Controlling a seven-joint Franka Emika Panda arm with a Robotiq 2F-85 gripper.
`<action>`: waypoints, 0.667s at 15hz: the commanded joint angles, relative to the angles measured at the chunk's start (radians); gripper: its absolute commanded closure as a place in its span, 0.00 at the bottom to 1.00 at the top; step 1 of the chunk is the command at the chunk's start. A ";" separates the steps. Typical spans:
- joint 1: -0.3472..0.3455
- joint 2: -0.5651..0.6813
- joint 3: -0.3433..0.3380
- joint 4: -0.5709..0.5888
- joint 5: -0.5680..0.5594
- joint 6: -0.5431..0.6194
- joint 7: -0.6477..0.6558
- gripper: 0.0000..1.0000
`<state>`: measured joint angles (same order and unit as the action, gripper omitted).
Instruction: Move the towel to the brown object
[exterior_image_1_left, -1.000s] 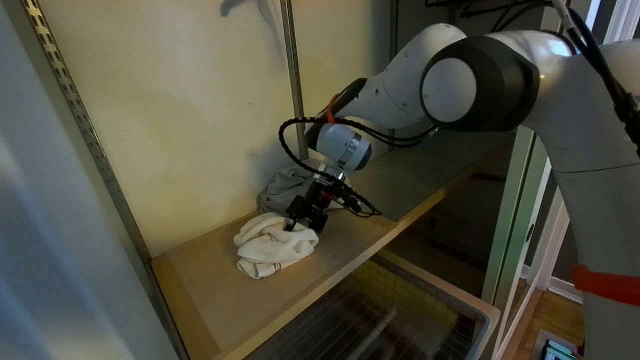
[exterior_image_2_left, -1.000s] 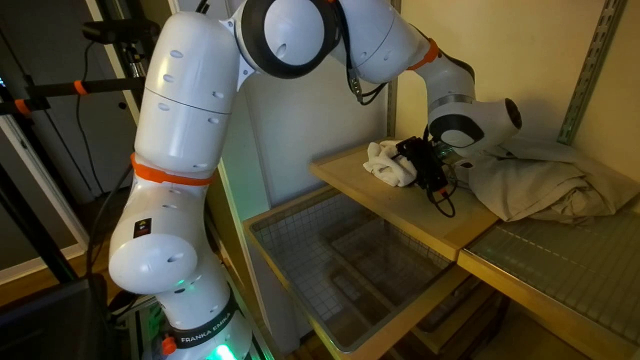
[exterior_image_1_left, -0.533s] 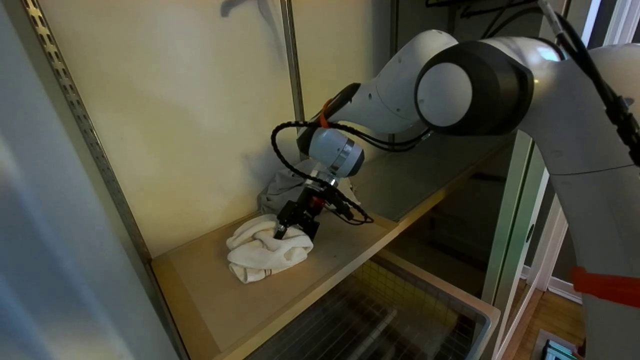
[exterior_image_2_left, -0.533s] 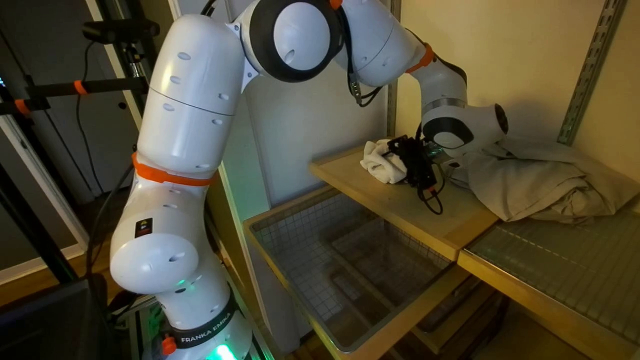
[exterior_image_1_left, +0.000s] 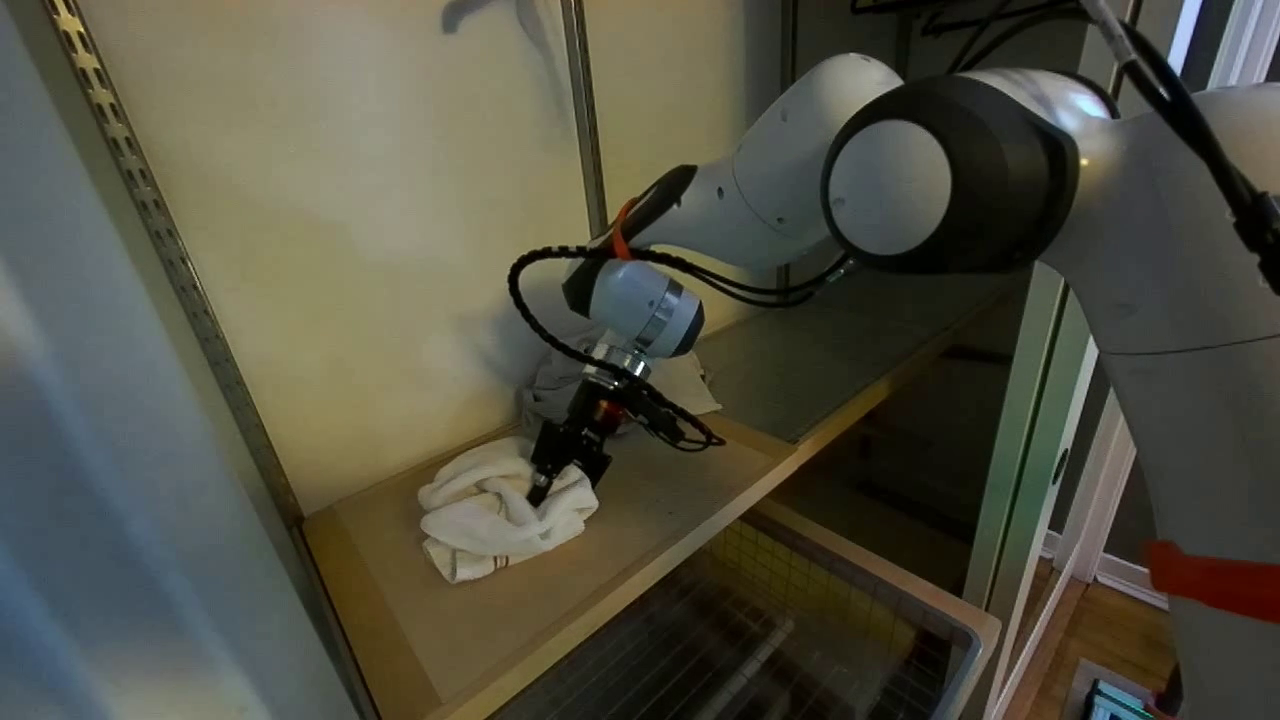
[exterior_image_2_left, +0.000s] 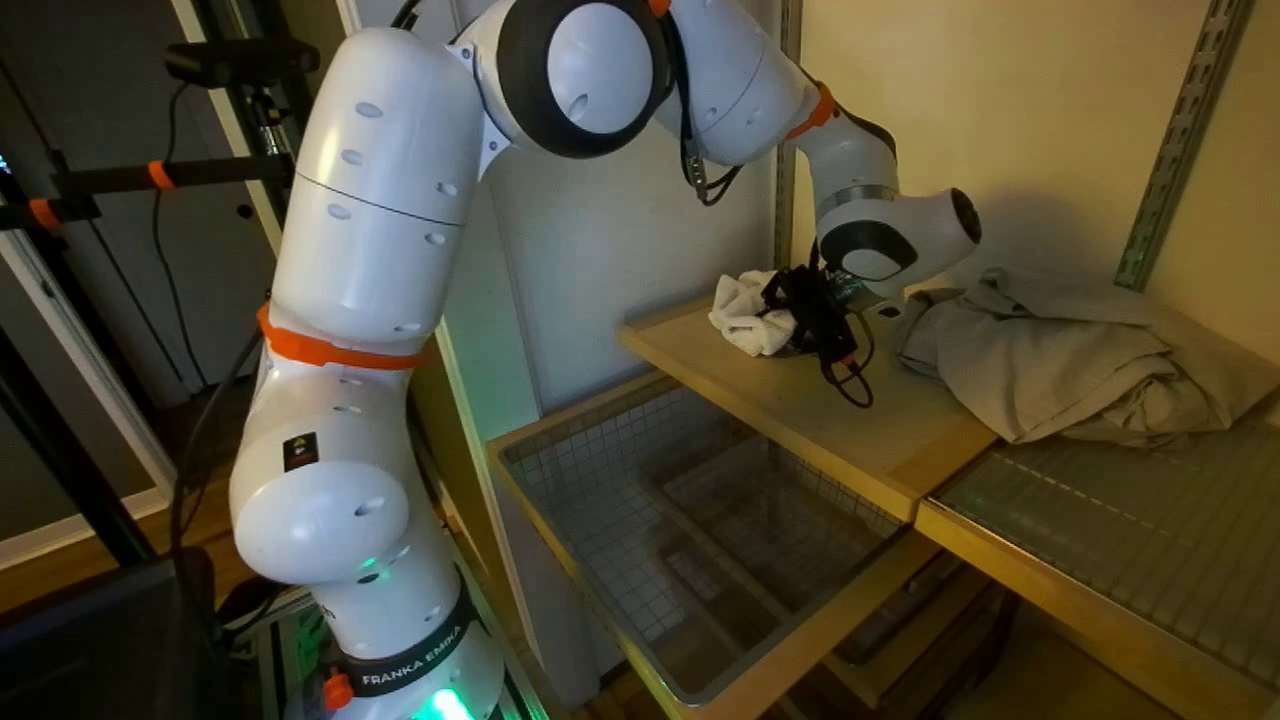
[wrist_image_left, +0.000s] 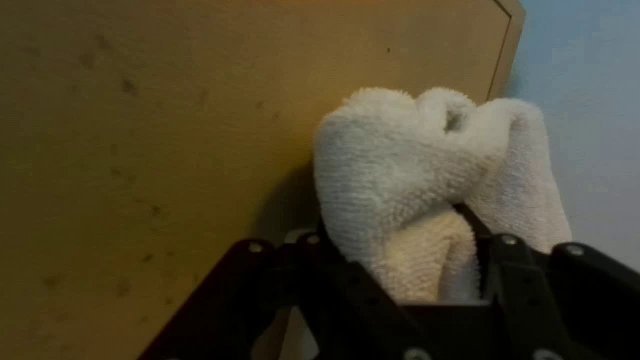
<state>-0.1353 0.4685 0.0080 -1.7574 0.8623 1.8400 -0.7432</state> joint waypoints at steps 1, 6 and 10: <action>0.025 -0.057 -0.005 -0.045 -0.051 0.011 0.065 0.77; 0.034 -0.118 -0.014 -0.055 -0.222 -0.080 0.235 0.91; 0.012 -0.193 -0.010 -0.053 -0.342 -0.364 0.323 0.92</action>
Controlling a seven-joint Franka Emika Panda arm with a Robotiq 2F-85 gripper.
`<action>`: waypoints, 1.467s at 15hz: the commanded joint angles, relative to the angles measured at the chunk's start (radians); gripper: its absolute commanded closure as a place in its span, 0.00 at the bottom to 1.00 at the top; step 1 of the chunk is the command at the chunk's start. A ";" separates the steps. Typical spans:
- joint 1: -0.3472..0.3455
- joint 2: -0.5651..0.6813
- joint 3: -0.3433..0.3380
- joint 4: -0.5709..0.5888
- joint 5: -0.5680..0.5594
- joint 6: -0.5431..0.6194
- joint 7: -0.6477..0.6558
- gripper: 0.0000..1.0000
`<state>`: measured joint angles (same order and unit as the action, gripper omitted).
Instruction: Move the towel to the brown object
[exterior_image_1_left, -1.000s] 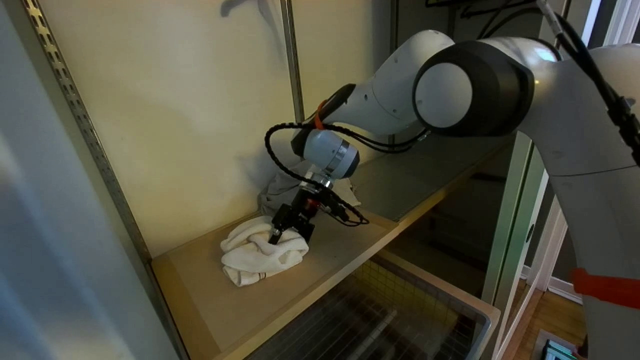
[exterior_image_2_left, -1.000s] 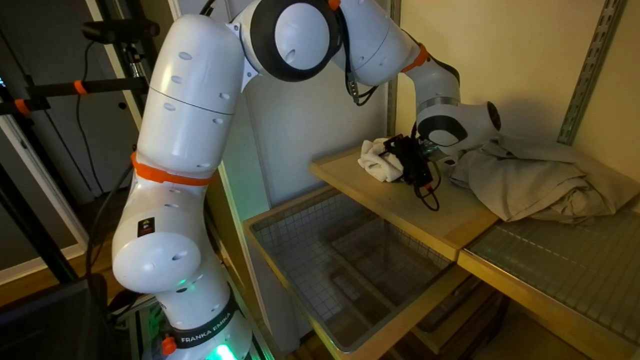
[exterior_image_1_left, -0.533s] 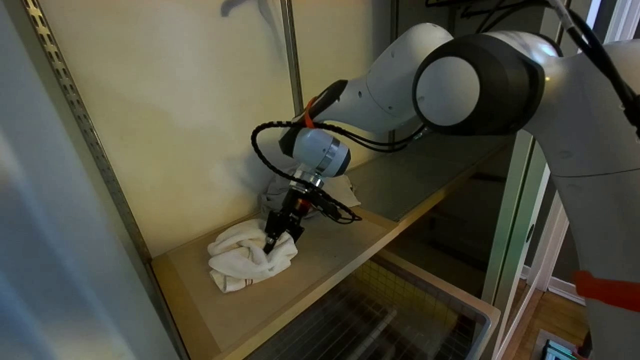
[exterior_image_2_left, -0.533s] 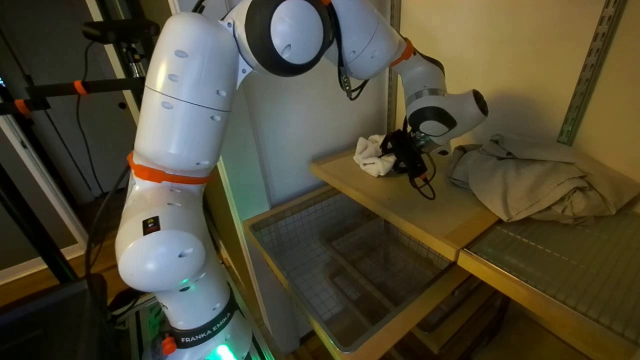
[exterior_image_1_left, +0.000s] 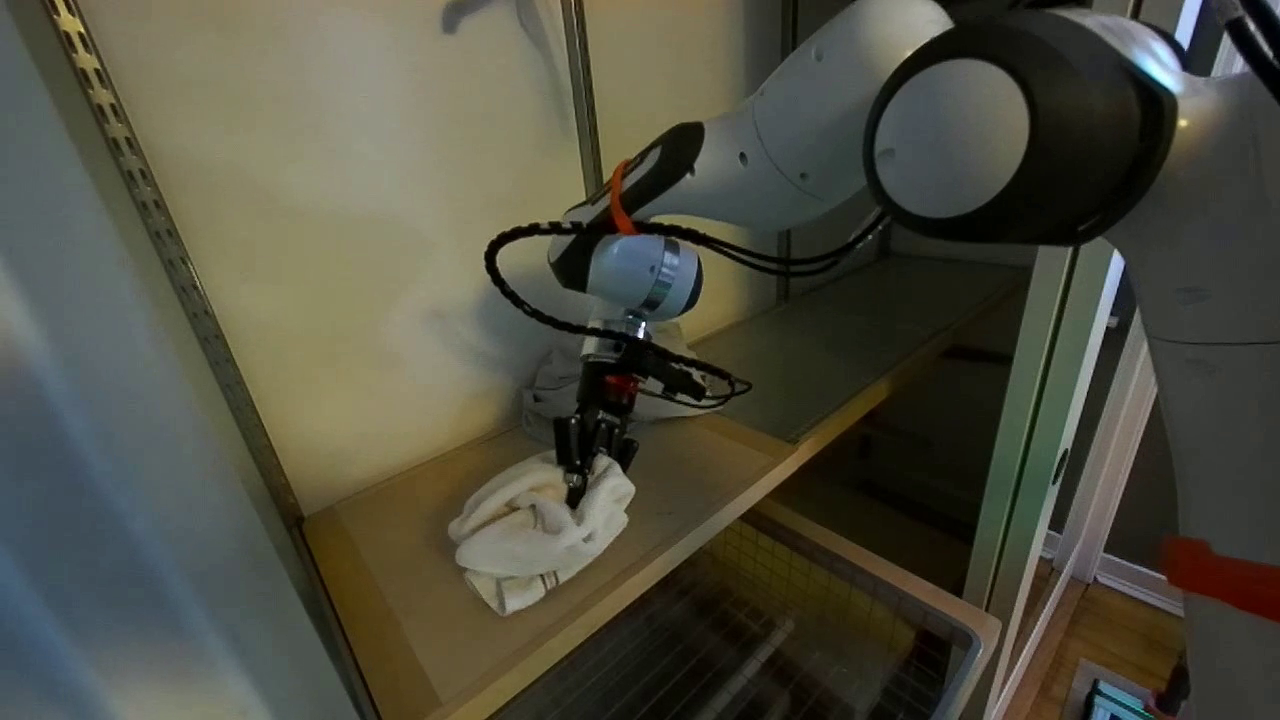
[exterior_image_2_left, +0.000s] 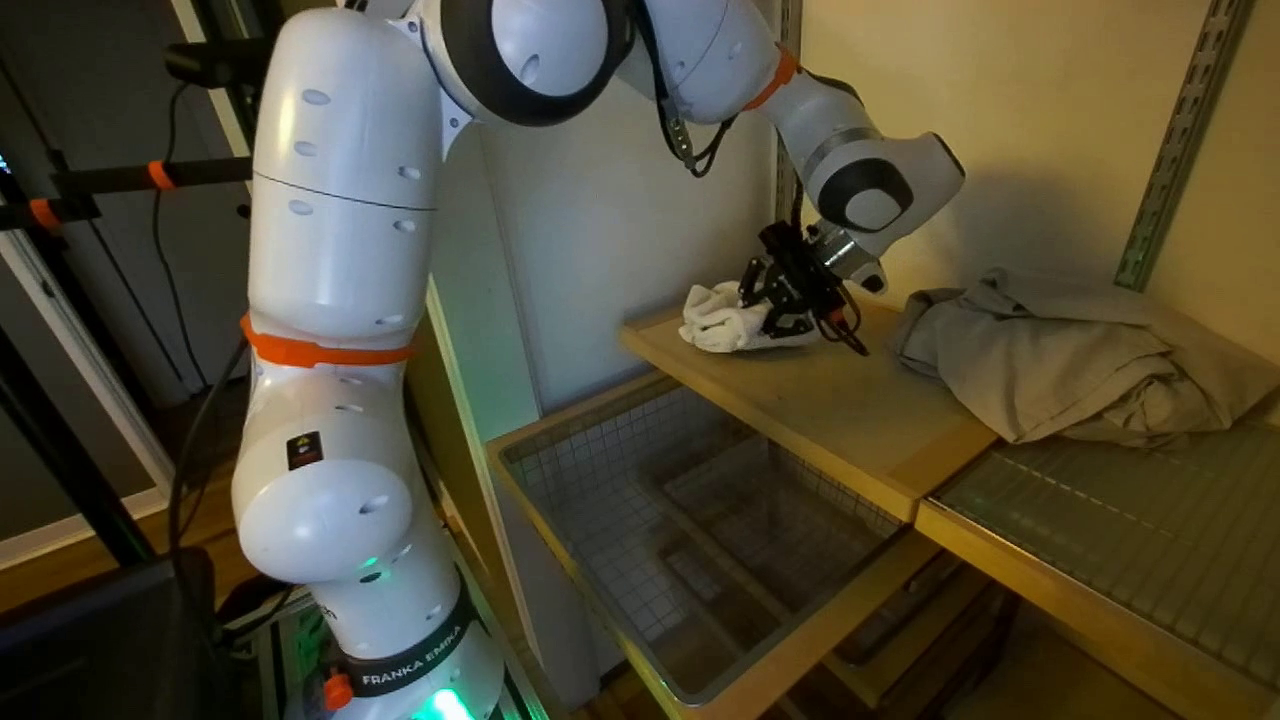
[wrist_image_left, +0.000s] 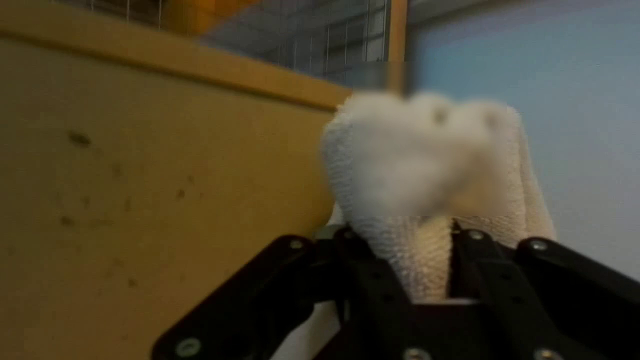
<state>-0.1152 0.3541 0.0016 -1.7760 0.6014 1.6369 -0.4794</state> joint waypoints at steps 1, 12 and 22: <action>-0.009 -0.101 -0.009 -0.040 -0.121 -0.231 0.063 0.92; -0.010 -0.167 -0.032 -0.041 -0.399 -0.604 -0.132 0.67; -0.022 -0.178 -0.042 -0.191 -0.403 -0.502 -0.177 0.92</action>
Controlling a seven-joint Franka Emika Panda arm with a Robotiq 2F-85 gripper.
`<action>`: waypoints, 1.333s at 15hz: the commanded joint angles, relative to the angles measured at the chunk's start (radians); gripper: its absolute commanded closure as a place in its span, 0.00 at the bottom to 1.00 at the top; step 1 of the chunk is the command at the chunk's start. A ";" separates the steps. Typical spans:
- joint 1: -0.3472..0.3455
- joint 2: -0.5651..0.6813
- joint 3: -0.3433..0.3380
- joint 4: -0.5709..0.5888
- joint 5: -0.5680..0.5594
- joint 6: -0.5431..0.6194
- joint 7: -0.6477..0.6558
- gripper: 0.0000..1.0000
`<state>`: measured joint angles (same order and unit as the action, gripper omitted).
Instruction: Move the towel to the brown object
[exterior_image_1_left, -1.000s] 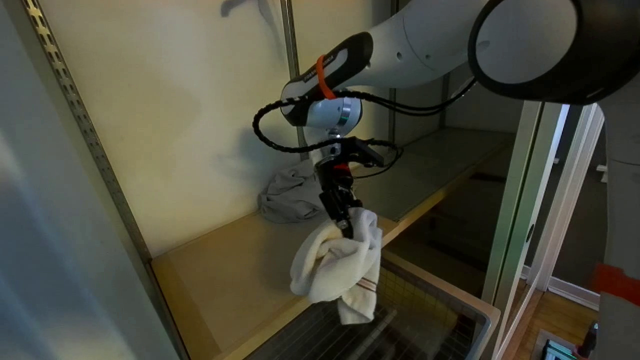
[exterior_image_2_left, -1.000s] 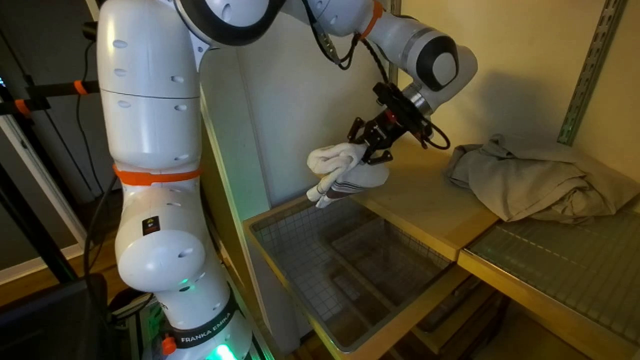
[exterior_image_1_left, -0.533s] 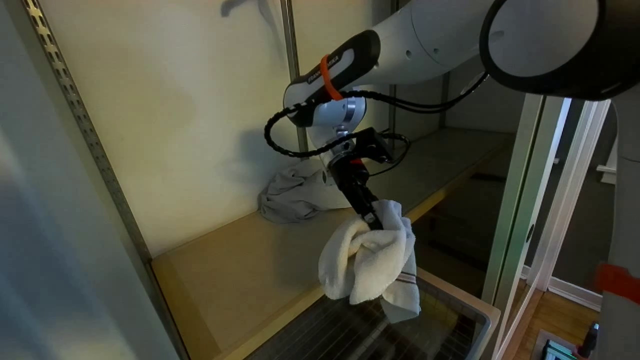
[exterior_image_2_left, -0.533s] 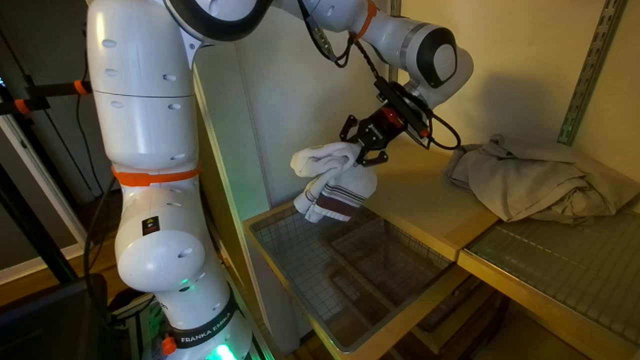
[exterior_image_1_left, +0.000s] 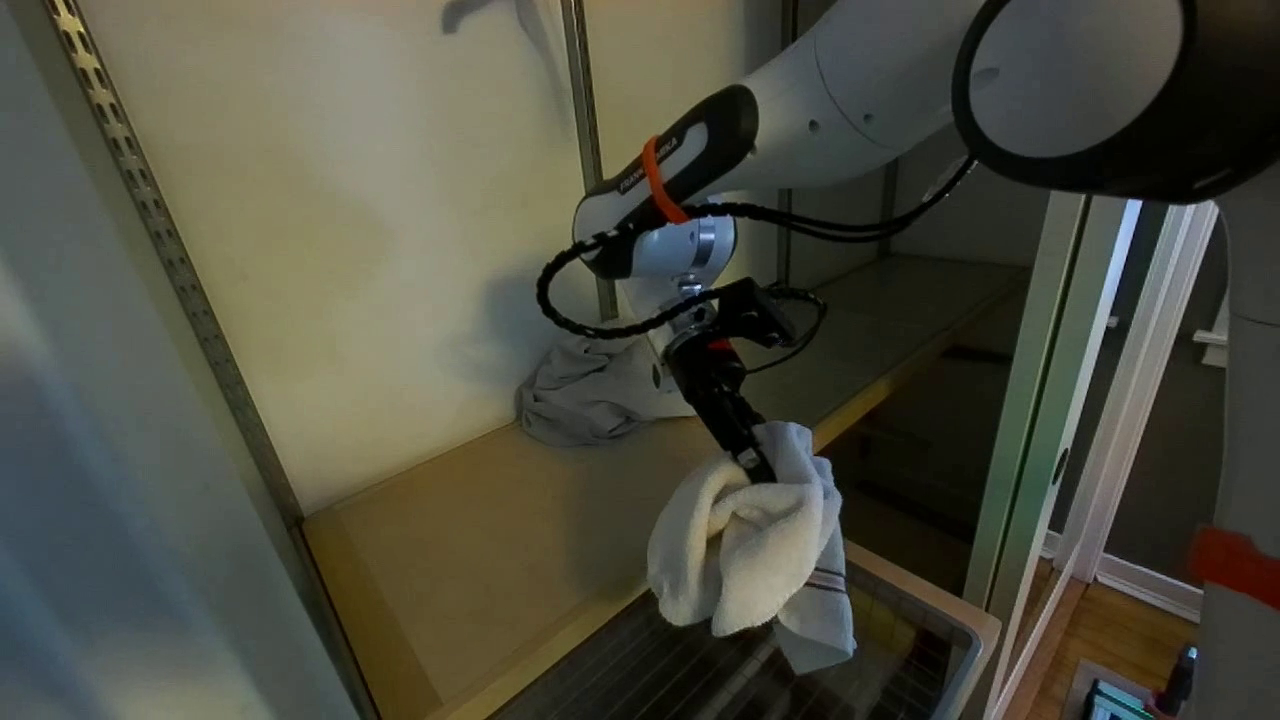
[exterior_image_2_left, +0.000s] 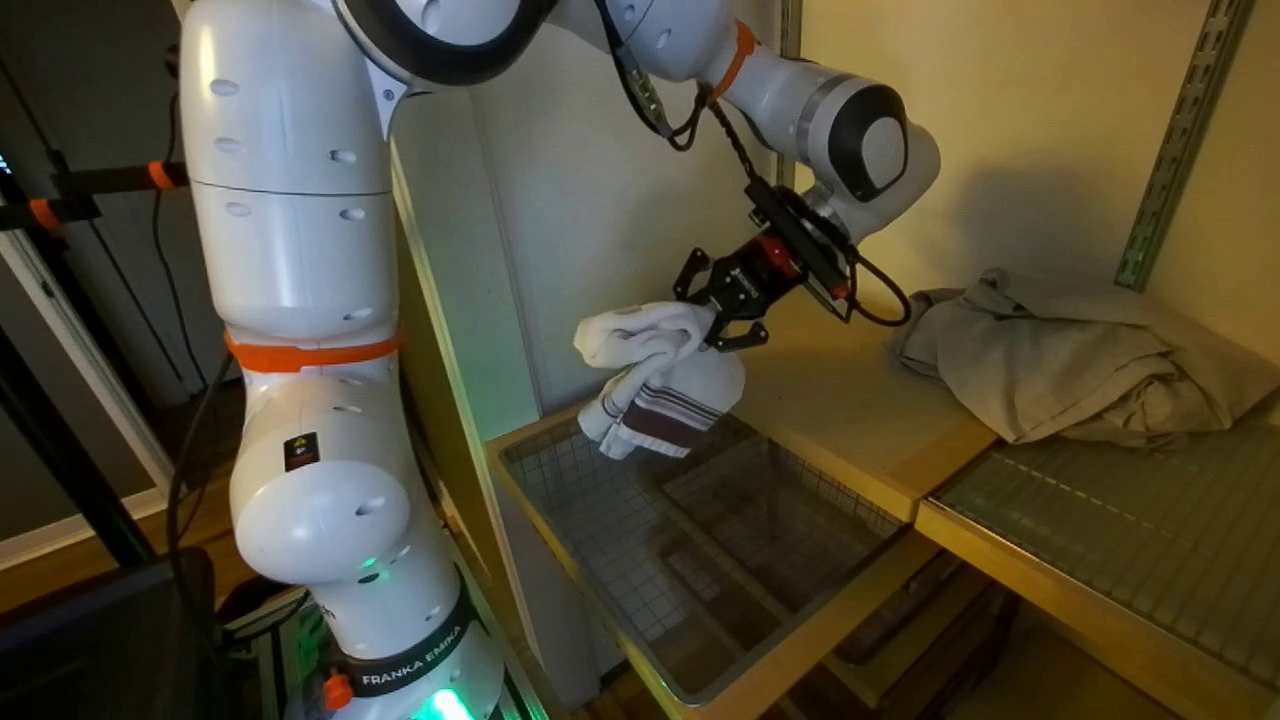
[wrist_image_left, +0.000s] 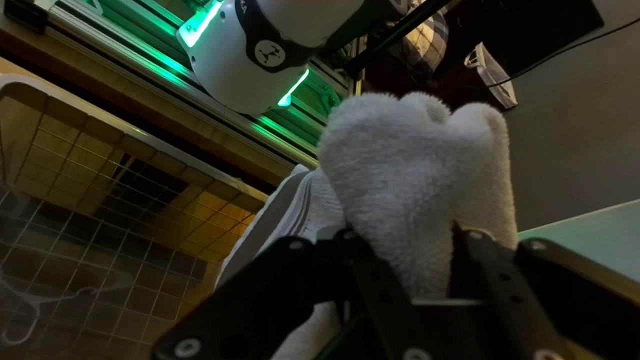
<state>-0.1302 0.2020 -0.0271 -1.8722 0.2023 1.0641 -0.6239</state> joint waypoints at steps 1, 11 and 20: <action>-0.013 -0.033 -0.020 -0.132 0.001 0.106 -0.038 0.92; -0.077 -0.078 -0.078 -0.425 0.148 0.551 -0.267 0.92; -0.060 -0.124 -0.085 -0.531 0.147 0.709 -0.464 0.42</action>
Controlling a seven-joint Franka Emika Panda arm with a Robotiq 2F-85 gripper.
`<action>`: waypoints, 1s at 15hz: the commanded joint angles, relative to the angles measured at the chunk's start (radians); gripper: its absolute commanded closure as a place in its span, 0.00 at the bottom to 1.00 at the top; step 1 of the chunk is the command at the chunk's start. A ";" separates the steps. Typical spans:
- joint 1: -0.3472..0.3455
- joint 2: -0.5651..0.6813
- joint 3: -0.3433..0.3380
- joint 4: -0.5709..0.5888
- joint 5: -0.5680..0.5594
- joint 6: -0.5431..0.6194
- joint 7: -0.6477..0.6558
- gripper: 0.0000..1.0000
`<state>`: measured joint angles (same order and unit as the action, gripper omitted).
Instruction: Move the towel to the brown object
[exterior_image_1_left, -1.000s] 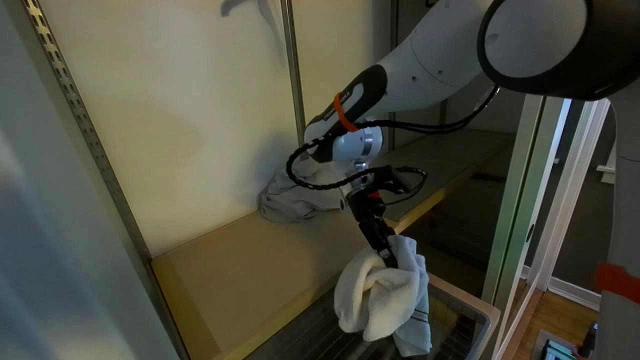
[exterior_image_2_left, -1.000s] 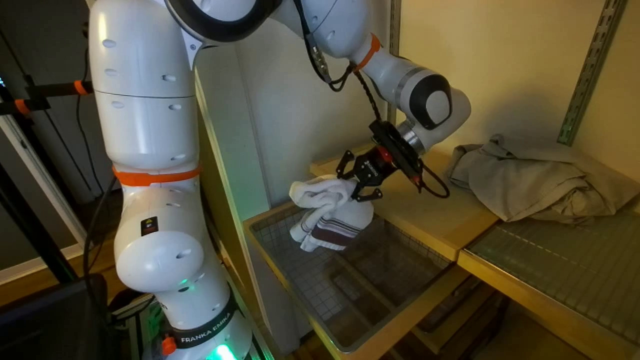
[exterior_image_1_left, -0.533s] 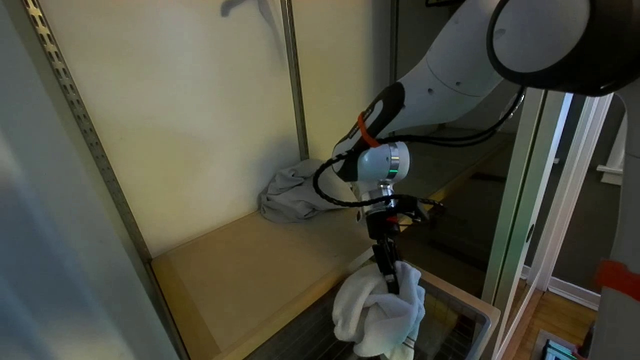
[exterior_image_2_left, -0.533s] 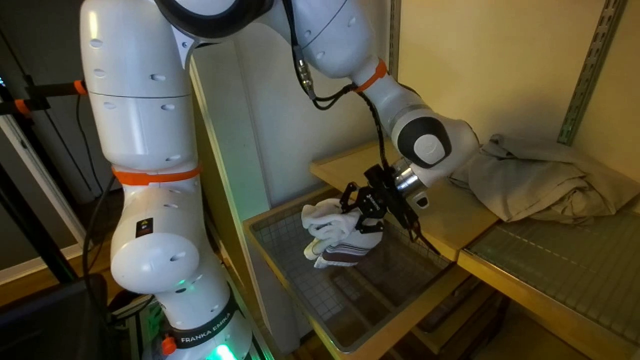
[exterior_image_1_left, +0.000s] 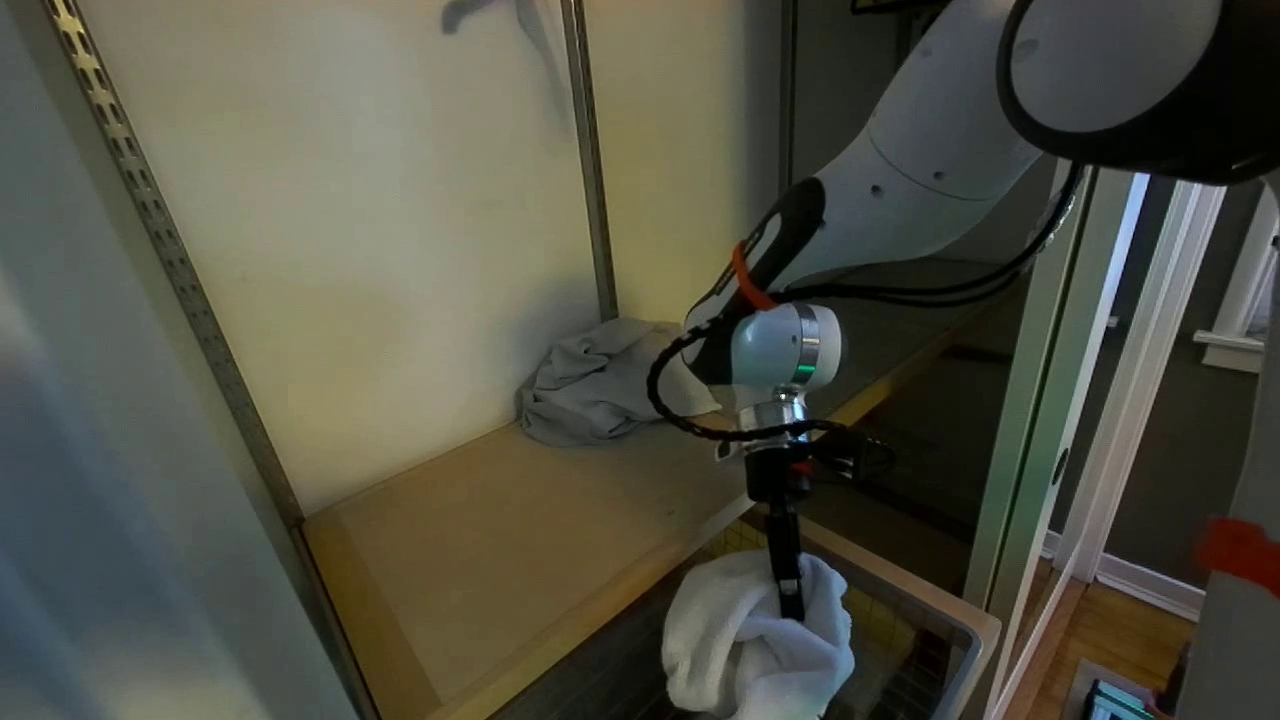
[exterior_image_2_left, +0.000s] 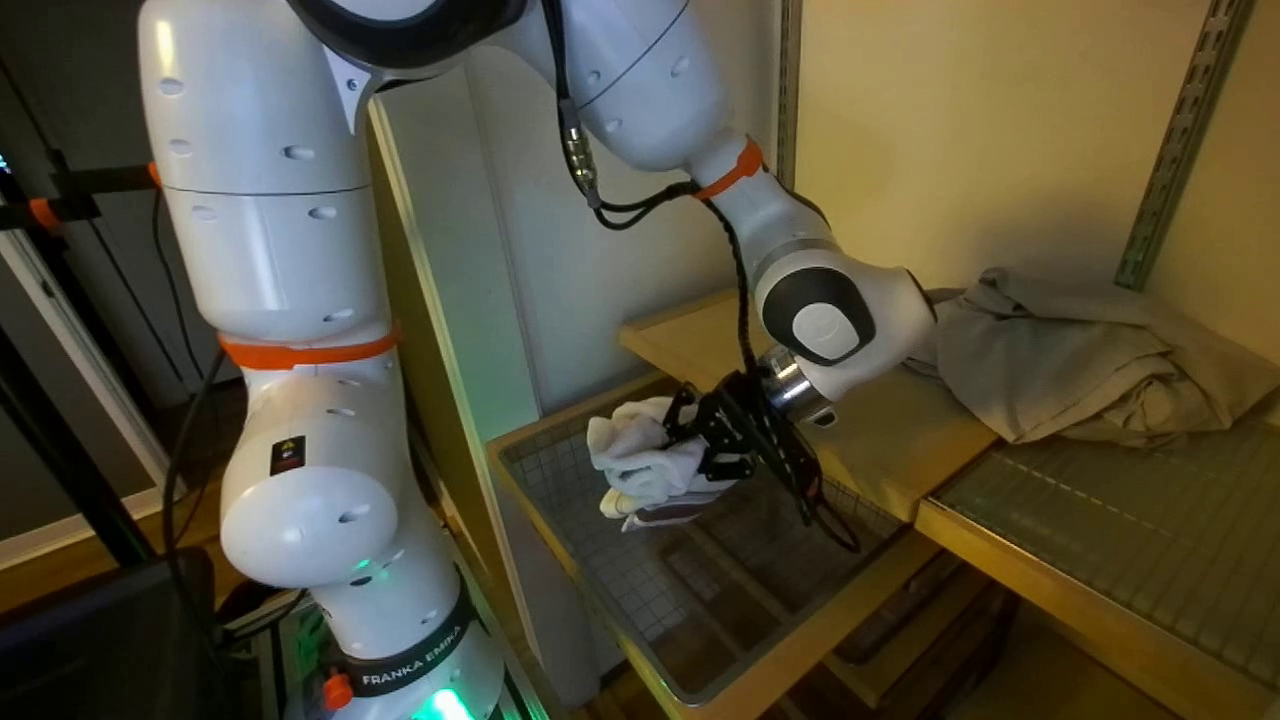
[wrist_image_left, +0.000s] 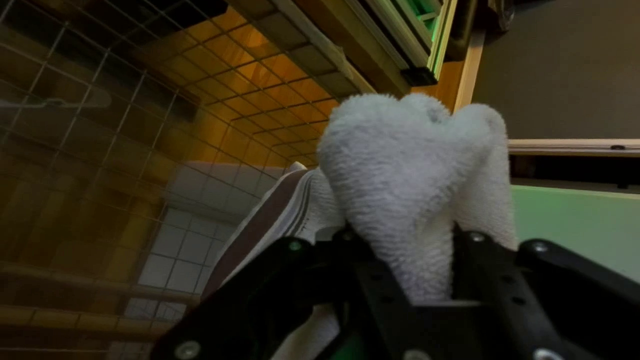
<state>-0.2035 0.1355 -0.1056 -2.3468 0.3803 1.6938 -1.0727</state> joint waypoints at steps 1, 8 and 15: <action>0.017 -0.071 -0.007 -0.066 -0.053 0.103 -0.005 0.35; 0.030 -0.185 -0.015 -0.109 -0.353 0.116 0.284 0.00; 0.060 -0.445 -0.006 -0.204 -0.391 -0.025 0.541 0.00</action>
<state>-0.1695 -0.1485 -0.1080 -2.4708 -0.0019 1.6941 -0.6326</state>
